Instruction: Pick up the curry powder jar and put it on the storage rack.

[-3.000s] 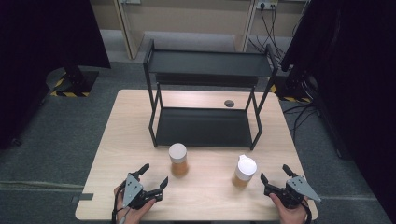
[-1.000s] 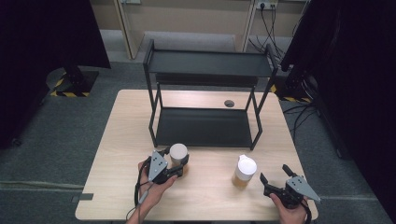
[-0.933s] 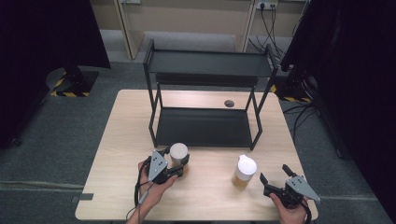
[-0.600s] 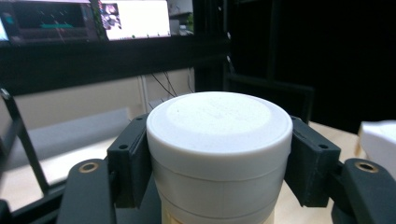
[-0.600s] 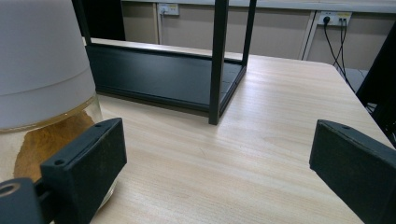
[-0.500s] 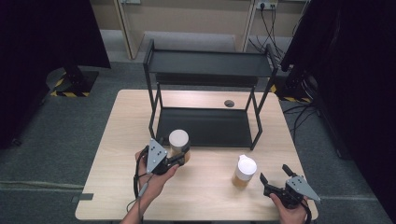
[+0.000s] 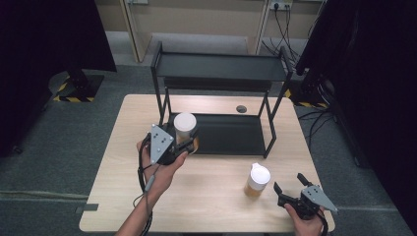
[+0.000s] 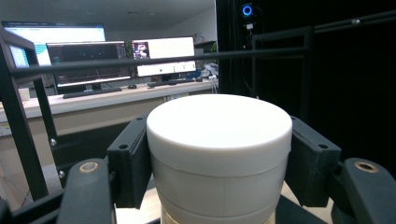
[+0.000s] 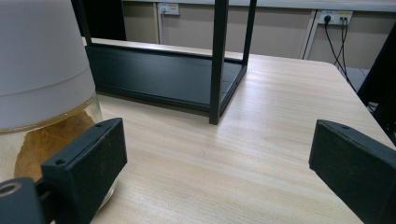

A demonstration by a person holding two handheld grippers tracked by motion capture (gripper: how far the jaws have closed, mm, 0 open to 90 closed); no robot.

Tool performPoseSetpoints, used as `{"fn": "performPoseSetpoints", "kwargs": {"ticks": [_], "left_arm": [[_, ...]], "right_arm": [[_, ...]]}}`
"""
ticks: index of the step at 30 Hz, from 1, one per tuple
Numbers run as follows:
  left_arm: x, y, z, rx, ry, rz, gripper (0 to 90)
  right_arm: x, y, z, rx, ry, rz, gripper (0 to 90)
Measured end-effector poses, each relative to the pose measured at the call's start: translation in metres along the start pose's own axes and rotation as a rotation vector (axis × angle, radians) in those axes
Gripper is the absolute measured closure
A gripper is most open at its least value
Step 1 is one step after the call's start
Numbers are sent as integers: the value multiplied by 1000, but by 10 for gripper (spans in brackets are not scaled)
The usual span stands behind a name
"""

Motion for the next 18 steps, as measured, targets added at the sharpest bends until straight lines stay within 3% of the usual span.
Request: {"fn": "performPoseSetpoints", "kwargs": {"ticks": [18], "left_arm": [[8,33,-2,3,65,44,338]], "right_arm": [[0,0,1,4,0,2,46]]}}
Point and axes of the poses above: each handheld gripper's, and its own axes: x roughly forward along the jaws, y roughly out of its top, z roughly to its right, the point moved 1 cm from there along x, roughly forward along the jaws, and after that the axes turned 10 degrees about -z, right-handed, at the moved point
